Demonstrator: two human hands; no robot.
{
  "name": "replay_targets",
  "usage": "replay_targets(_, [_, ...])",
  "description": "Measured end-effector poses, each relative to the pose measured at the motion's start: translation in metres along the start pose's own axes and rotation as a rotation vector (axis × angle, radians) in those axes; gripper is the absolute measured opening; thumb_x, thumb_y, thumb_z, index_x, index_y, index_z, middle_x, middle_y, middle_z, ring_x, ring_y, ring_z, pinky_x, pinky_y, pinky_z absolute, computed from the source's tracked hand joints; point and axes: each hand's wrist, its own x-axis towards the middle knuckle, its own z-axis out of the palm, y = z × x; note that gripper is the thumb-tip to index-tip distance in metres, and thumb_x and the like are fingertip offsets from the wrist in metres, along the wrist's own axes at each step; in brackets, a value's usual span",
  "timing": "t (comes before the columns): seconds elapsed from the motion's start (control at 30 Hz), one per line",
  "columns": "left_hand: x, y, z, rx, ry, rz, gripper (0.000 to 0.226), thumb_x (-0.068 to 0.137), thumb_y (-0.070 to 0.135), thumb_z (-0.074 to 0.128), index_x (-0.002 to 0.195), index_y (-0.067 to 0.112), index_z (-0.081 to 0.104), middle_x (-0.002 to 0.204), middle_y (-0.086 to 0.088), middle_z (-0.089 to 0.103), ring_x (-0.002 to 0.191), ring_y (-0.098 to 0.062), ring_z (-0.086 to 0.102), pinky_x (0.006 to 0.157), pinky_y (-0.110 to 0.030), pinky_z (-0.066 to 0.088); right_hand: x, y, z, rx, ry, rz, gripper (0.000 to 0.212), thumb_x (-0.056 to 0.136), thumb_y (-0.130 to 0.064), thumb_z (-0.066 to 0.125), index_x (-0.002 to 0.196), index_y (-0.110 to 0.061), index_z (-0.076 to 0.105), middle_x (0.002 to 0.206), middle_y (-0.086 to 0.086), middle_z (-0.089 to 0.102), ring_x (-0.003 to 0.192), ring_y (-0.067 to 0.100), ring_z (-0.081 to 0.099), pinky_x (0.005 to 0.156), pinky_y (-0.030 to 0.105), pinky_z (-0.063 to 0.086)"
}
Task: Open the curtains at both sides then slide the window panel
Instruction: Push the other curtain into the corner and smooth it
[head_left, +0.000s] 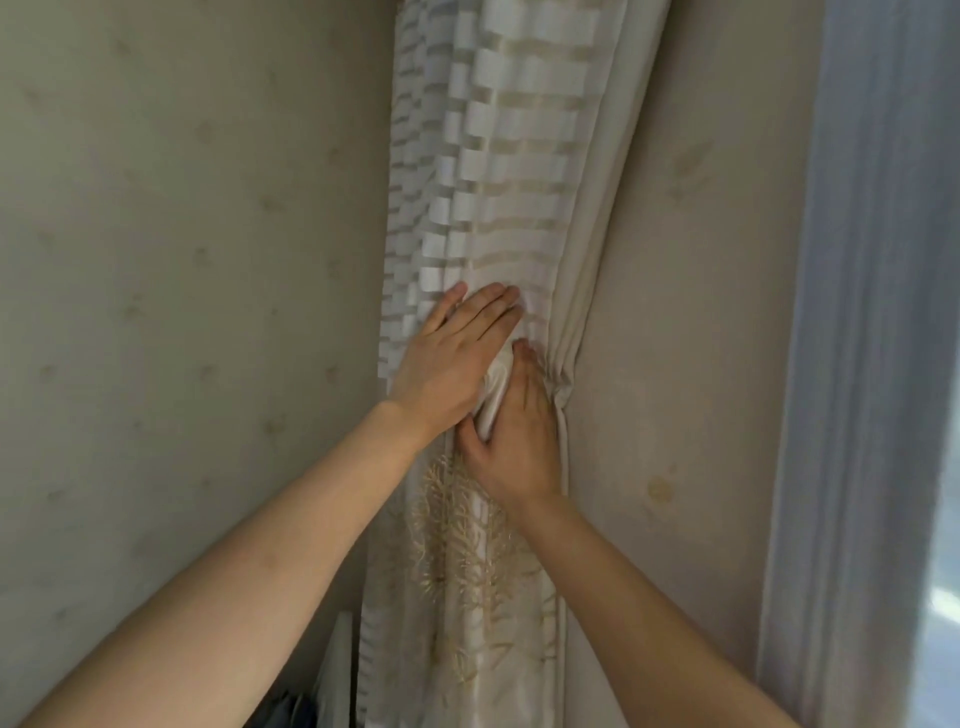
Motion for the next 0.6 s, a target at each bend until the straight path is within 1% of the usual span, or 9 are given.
replay_targets(0.2, [-0.001,-0.033,0.049,-0.017,-0.037,-0.013,0.055,0.091,0.008,0.047,0.145,0.013,0.042,0.154,-0.002,0.039,0.145,-0.017,0.029,0.121,-0.043,0.015,0.025,0.018,0.05,-0.019,-0.037,0.013,0.092,0.089,-0.046,0.058,0.155,-0.002,0.012,0.162,0.014,0.021,0.151,0.022,0.018,0.124,0.037,0.017])
replay_targets(0.3, [-0.005,-0.05,0.069,-0.028,-0.091,-0.029,0.057,0.09,0.006,0.047,0.146,0.012,0.04,0.155,-0.003,0.037,0.146,-0.017,0.028,0.122,-0.043,0.014,0.033,0.019,0.073,-0.044,-0.09,0.025,0.091,0.091,-0.045,0.057,0.155,0.0,0.012,0.163,0.015,0.019,0.151,0.023,0.017,0.124,0.037,0.016])
replay_targets(0.37, [-0.01,-0.061,0.084,-0.022,-0.139,-0.046,0.058,0.09,0.006,0.046,0.147,0.012,0.038,0.156,-0.002,0.035,0.146,-0.017,0.026,0.122,-0.041,0.011,0.039,0.02,0.087,-0.065,-0.141,0.027,0.09,0.092,-0.045,0.055,0.155,0.001,0.009,0.164,0.015,0.015,0.153,0.023,0.012,0.125,0.035,0.011])
replay_targets(0.43, [-0.014,-0.069,0.096,-0.017,-0.188,-0.046,0.059,0.09,0.007,0.043,0.148,0.012,0.037,0.157,-0.002,0.033,0.147,-0.017,0.023,0.122,-0.041,0.008,0.044,0.025,0.098,-0.097,-0.204,0.014,0.09,0.094,-0.045,0.053,0.155,0.003,0.006,0.164,0.017,0.01,0.153,0.025,0.008,0.125,0.034,0.007])
replay_targets(0.53, [-0.02,-0.077,0.111,-0.01,-0.262,-0.051,0.062,0.087,0.008,0.037,0.149,0.01,0.035,0.158,-0.004,0.03,0.148,-0.019,0.021,0.123,-0.042,0.007,0.048,0.031,0.109,-0.093,-0.303,0.024,0.091,0.096,-0.046,0.051,0.155,0.003,0.001,0.165,0.017,0.004,0.153,0.025,0.003,0.125,0.034,0.006])
replay_targets(0.6, [-0.023,-0.081,0.118,-0.015,-0.307,-0.059,0.066,0.084,0.011,0.027,0.15,0.01,0.031,0.16,-0.004,0.026,0.149,-0.019,0.018,0.123,-0.042,0.003,0.049,0.033,0.113,-0.092,-0.344,0.044,0.092,0.096,-0.047,0.049,0.155,0.001,-0.002,0.165,0.015,0.001,0.154,0.024,0.001,0.125,0.035,0.007])
